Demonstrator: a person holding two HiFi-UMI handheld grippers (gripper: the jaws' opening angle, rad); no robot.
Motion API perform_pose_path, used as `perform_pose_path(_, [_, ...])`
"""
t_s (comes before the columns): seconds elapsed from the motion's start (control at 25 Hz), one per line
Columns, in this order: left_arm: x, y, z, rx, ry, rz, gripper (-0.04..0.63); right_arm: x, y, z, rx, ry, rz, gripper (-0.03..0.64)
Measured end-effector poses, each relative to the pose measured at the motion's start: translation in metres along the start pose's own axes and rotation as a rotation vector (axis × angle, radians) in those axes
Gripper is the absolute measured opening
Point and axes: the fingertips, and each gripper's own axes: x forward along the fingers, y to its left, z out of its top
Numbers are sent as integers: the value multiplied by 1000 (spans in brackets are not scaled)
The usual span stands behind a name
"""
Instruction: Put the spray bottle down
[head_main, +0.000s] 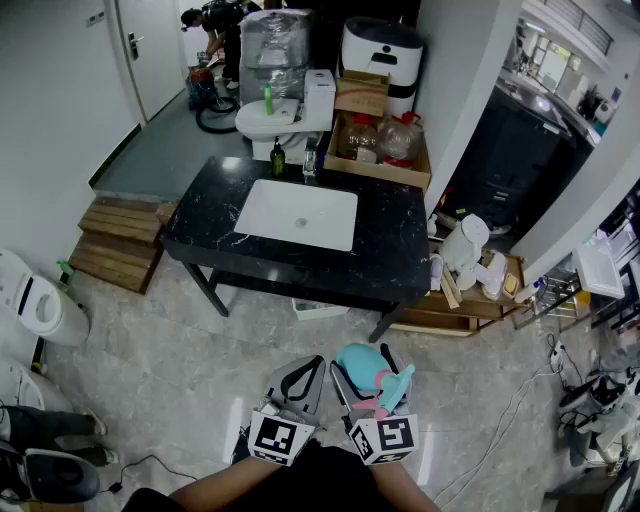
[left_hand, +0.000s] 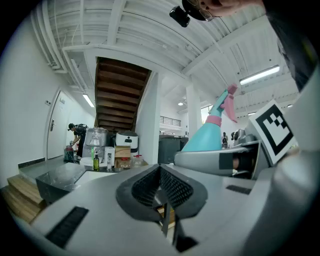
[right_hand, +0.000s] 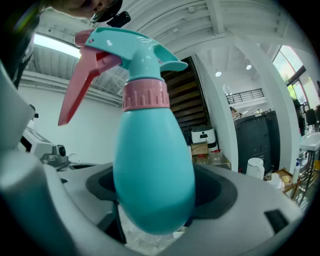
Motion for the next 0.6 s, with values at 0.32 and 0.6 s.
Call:
perform_pose_path(0.32, [-3, -2, -5, 4, -8, 32, 11, -13, -6, -4, 9, -8, 17, 420])
perform_pose_path(0.6, [-8, 8, -13, 19, 3, 75, 11, -20, -16, -12, 54, -5, 12, 420])
